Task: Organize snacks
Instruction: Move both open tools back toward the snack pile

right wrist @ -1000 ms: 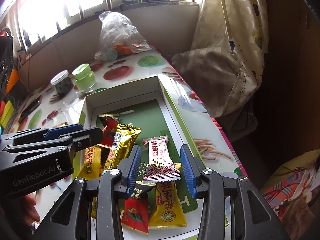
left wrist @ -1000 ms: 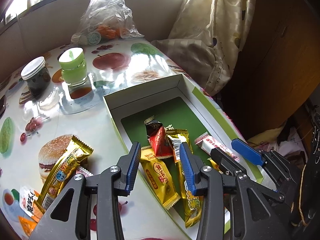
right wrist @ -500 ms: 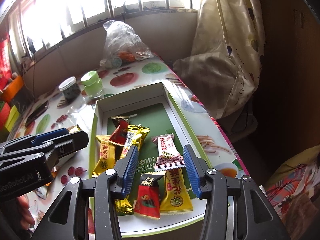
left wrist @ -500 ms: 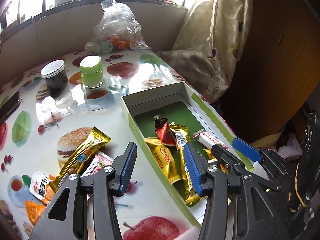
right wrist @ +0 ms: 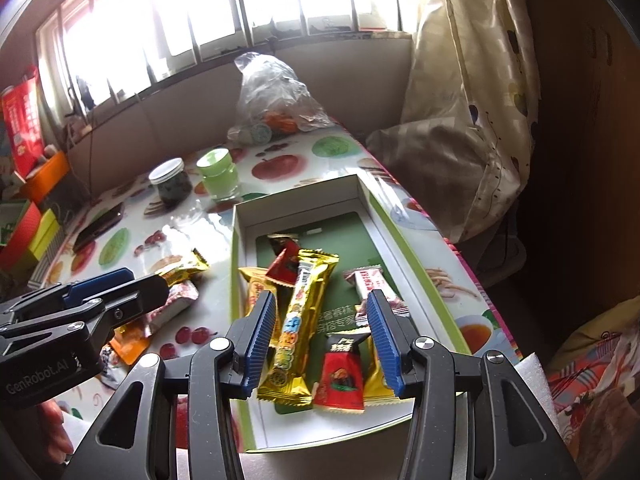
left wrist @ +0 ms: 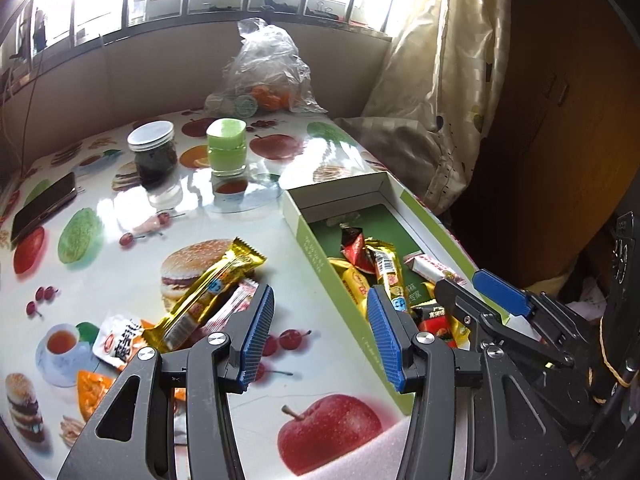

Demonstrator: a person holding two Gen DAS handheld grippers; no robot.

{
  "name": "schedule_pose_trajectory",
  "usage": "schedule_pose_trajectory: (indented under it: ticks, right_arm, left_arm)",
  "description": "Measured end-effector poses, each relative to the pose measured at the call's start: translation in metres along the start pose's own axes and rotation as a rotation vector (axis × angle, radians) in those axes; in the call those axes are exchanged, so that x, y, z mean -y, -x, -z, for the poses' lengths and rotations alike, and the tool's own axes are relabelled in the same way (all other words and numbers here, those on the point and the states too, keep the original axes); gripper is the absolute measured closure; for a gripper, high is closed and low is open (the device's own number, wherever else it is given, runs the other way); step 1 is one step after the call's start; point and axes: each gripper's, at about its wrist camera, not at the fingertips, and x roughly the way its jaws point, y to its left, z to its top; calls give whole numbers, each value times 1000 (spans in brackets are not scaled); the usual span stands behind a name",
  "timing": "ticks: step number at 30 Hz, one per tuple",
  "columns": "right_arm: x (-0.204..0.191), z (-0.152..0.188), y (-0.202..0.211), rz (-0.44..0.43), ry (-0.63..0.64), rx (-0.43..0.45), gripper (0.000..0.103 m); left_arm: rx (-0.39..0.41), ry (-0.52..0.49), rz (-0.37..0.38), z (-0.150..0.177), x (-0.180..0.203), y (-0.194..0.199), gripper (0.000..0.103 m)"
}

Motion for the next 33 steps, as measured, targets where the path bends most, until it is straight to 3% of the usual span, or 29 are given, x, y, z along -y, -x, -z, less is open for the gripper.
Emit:
schedule_pose_trajectory:
  ticks: [6,18,33]
  right_arm:
    - [-15,3,1,-29,17,0,56]
    - [-44,6,-6,-79,61,-14,56]
    - [-99,11,-35,-158,147,-86,56]
  left_arm:
    - [19,2,-50,10,-12,10,53]
    - [-1,63,-68,25,-41,14,53]
    - [2,183,-142,41,-105,24,53]
